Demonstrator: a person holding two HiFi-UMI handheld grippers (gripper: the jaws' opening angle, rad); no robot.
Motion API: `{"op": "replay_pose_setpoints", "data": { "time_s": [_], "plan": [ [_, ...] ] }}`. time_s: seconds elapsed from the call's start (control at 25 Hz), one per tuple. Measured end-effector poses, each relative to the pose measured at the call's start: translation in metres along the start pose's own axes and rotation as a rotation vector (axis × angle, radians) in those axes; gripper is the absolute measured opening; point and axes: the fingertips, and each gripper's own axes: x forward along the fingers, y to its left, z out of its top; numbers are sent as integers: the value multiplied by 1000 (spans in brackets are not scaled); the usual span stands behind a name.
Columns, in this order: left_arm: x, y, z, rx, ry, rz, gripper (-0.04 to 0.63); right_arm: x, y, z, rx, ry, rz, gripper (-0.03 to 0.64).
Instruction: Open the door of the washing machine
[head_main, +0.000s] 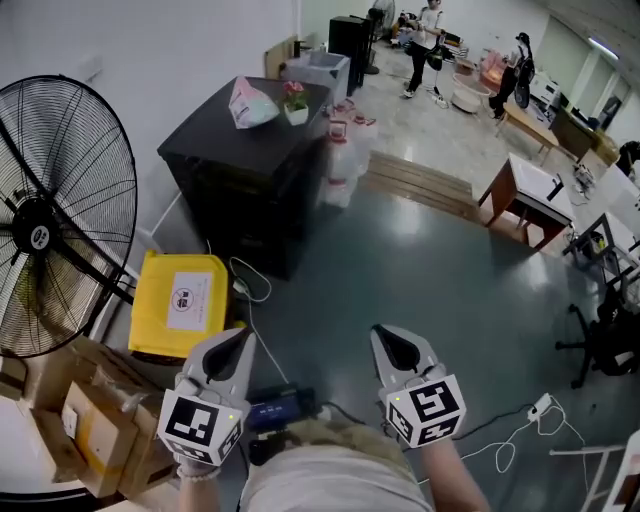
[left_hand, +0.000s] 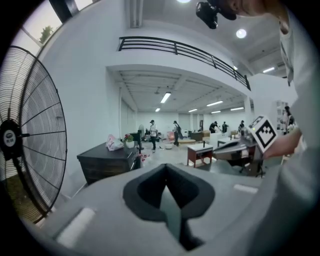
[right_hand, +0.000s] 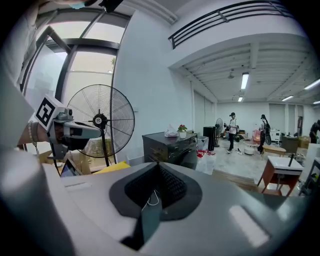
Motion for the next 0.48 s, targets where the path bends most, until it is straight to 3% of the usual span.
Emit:
{"op": "replay_pose_setpoints", "data": {
  "time_s": [0.28, 0.36, 0.48],
  "plan": [
    [2, -6, 0, -23, -8, -10, 0, 2, 1, -3, 21, 3, 2, 6],
    [3, -9, 1, -22, -9, -18, 56, 1, 0, -3, 30, 0, 3, 8],
    [3, -8, 2, -27, -18, -9, 81, 1, -1, -4, 38, -2, -1, 74]
  ]
}}
